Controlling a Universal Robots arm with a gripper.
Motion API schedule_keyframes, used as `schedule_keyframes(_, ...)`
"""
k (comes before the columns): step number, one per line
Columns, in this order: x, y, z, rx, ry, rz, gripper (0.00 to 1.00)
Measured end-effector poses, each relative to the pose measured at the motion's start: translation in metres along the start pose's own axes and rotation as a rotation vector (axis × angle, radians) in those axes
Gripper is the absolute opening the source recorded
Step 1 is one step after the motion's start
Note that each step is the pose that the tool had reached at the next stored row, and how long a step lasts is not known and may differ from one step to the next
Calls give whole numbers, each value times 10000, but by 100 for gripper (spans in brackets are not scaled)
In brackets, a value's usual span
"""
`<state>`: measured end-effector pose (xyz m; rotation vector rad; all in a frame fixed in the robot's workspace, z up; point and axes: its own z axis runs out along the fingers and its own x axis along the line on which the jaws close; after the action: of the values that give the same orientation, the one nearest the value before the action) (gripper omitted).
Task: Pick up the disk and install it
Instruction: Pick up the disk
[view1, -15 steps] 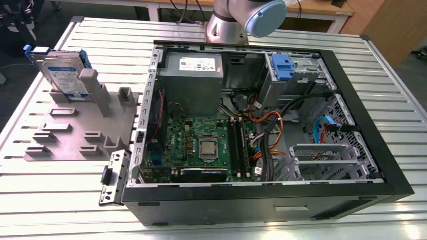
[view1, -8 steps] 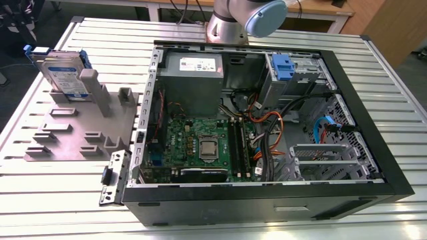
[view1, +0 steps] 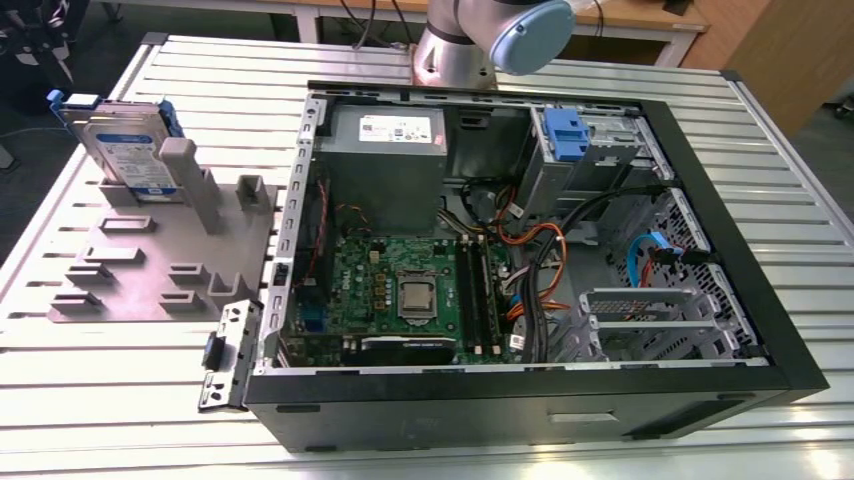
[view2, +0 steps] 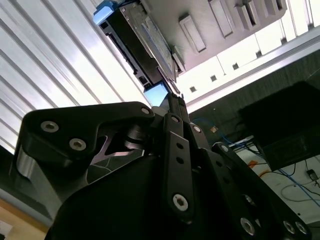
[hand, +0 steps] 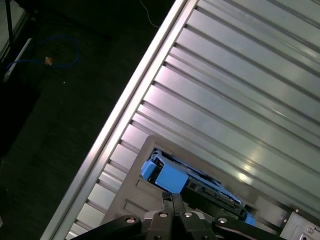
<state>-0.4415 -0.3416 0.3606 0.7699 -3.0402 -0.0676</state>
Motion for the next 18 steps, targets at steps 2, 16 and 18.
schedule_keyframes(2,0,0,0,-1,5,-115,11)
schedule_keyframes(16,0,0,0,-5,39,-911,11)
schedule_keyframes(18,0,0,0,-6,44,-1022,11)
